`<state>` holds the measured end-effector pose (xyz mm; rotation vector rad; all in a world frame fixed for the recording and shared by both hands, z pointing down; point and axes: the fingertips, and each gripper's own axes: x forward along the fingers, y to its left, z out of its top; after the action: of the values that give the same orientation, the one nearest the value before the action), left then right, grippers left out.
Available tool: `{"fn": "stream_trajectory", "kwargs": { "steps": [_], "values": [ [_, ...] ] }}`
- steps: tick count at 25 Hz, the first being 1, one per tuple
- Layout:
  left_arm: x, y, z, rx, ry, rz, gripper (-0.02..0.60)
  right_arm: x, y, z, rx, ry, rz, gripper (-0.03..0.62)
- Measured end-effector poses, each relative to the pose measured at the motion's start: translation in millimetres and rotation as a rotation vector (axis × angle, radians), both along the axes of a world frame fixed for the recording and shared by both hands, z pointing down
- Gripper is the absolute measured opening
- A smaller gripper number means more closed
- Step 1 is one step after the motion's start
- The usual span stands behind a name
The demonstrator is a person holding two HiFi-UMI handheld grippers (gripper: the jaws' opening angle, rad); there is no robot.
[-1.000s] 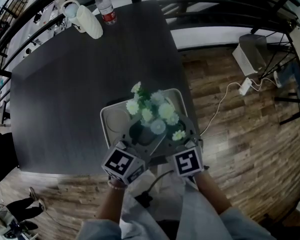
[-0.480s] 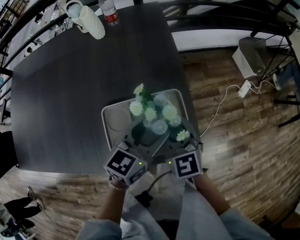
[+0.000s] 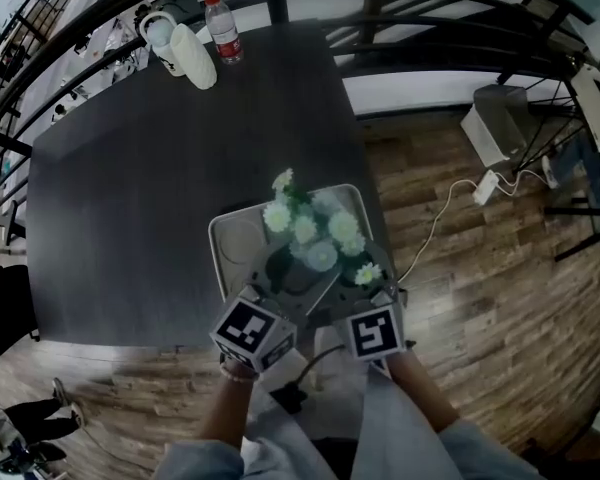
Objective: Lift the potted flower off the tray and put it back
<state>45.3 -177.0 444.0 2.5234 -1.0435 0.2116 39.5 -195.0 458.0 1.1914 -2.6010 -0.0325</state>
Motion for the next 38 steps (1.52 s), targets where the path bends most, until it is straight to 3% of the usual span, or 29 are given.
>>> {"fn": "stream_trajectory", "kwargs": {
  "steps": [3,8,13,16,26,31,38],
  "values": [
    [1,5,-9,-0.005,-0.014,-0.001,0.270,3,2,-11,0.019,-0.010,0.020,0.127],
    [4,7,-43,0.096,0.059,-0.012,0.270,3,10,-33,0.051,-0.005,0.019,0.127],
    [-2,17,-64,0.117,0.036,-0.010,0.269,-3,17,-63,0.081,-0.045,0.020,0.127],
    [-4,22,-86,0.163,0.076,-0.020,0.268,-6,23,-77,0.096,-0.037,0.012,0.127],
    [-14,41,-118,0.202,0.043,-0.007,0.267,-15,38,-123,0.173,-0.037,0.001,0.127],
    [-11,50,-149,0.263,0.111,-0.010,0.267,-13,49,-142,0.192,-0.025,0.010,0.127],
    [-14,61,-168,0.310,0.123,-0.009,0.267,-16,58,-162,0.234,-0.022,0.014,0.127]
  ]
}}
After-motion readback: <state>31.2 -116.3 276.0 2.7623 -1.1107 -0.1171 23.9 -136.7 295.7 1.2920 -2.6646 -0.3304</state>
